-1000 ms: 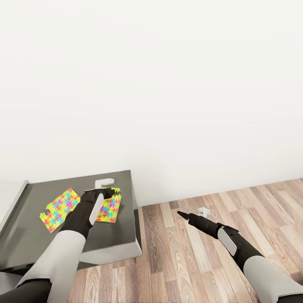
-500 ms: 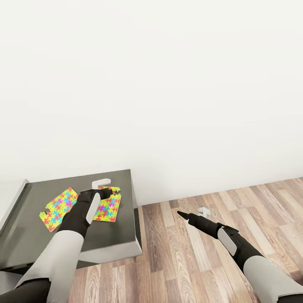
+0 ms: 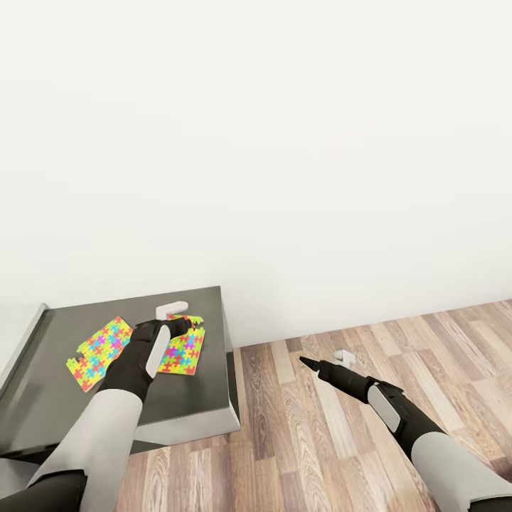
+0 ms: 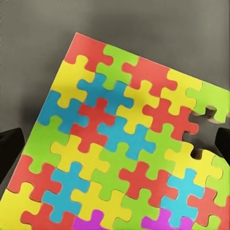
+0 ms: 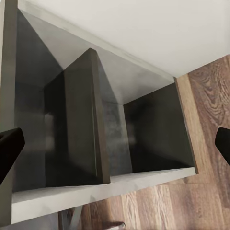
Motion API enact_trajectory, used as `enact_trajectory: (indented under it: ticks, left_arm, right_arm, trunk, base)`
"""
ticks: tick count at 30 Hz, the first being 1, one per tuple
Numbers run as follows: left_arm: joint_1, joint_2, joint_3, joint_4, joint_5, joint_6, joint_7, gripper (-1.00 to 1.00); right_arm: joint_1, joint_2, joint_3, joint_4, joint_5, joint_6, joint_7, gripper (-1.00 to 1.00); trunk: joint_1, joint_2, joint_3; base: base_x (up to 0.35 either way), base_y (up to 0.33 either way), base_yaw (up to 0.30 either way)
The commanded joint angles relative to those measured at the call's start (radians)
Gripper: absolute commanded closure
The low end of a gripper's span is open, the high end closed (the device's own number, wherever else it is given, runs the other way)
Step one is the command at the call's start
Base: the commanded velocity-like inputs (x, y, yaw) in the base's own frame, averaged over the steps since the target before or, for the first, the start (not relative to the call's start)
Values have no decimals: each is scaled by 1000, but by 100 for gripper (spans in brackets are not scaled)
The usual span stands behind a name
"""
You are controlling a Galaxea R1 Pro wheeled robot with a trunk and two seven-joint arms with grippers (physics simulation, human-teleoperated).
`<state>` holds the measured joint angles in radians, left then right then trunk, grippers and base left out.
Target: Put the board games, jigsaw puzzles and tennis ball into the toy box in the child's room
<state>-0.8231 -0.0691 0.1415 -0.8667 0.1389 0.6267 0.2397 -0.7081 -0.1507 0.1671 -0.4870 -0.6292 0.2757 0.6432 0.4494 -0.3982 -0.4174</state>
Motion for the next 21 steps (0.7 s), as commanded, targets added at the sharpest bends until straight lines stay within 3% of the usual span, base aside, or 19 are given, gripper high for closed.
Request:
enact_trajectory:
  ticks: [1,21]
  left_arm:
    - [-1,0,2,-1,10,4,7,-100]
    - [-1,-3,0,-1,10,2,7,-100]
  right_arm:
    - [-1,-1,5,-1,-10,7,0,-100]
    - [-1,-1,5,-1,-10,7,0,-100]
  trunk:
    - [1,-2,-2]
    - [1,-2,-2]
  base:
    - [14,0,0]
    - [41,-18,0]
